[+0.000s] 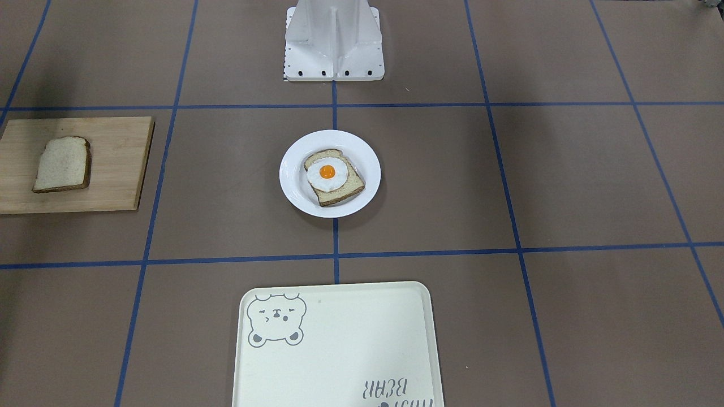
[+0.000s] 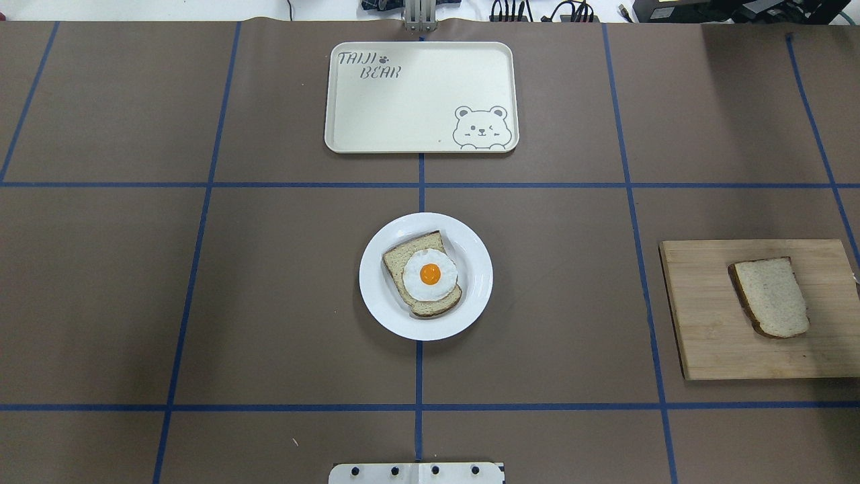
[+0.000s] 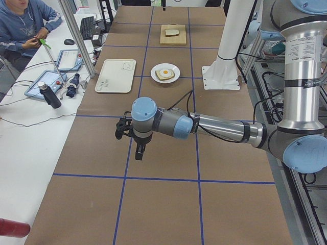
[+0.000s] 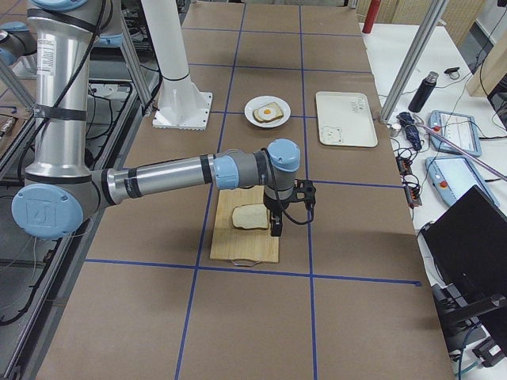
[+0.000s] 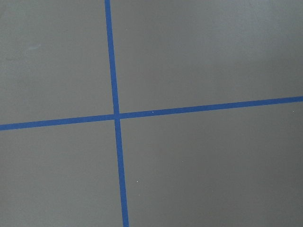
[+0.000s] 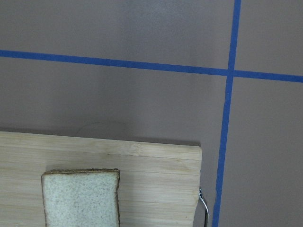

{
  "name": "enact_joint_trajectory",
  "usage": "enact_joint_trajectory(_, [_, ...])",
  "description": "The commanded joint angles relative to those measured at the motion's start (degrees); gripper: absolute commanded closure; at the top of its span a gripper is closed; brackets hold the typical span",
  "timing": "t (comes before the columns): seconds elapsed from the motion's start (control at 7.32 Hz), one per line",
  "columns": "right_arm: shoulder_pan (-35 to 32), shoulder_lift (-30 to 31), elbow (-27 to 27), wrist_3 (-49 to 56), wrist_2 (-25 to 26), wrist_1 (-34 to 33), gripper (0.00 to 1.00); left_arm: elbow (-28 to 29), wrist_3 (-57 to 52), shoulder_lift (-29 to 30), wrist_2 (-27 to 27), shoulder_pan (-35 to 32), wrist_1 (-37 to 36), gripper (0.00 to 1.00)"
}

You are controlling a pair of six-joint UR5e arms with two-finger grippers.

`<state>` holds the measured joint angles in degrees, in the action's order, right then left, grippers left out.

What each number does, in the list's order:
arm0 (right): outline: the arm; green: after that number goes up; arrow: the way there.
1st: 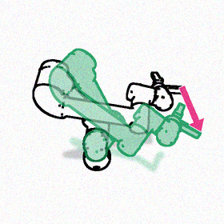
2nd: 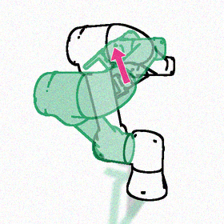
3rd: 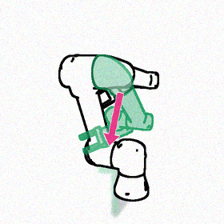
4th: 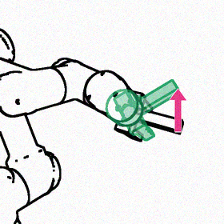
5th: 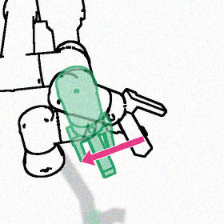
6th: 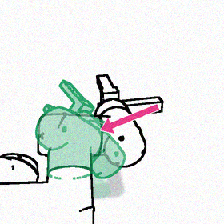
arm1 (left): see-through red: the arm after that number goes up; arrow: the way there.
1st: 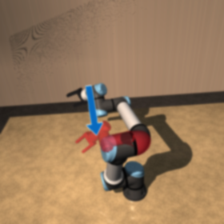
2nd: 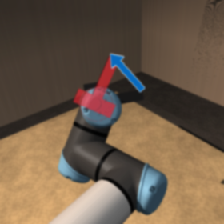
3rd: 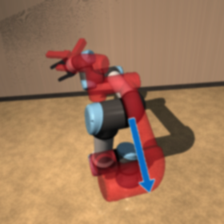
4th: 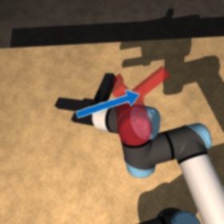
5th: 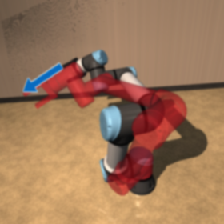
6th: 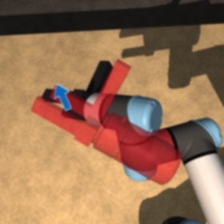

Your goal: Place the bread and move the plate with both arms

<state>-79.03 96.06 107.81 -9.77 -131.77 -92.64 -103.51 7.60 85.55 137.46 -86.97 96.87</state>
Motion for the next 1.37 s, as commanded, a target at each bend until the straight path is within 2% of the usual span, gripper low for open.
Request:
enact_joint_trajectory(0.0, [0.02, 0.00, 0.20, 0.02, 0.46, 0.00, 0.00, -0.38, 0.40, -0.21, -0.44, 0.30, 0.42, 0.02])
enact_joint_trajectory(1.23, [0.02, 0.00, 0.03, 0.20, 0.37, 0.00, 0.00, 0.14, 0.75, -0.91, 0.52, 0.40, -0.36, 0.02])
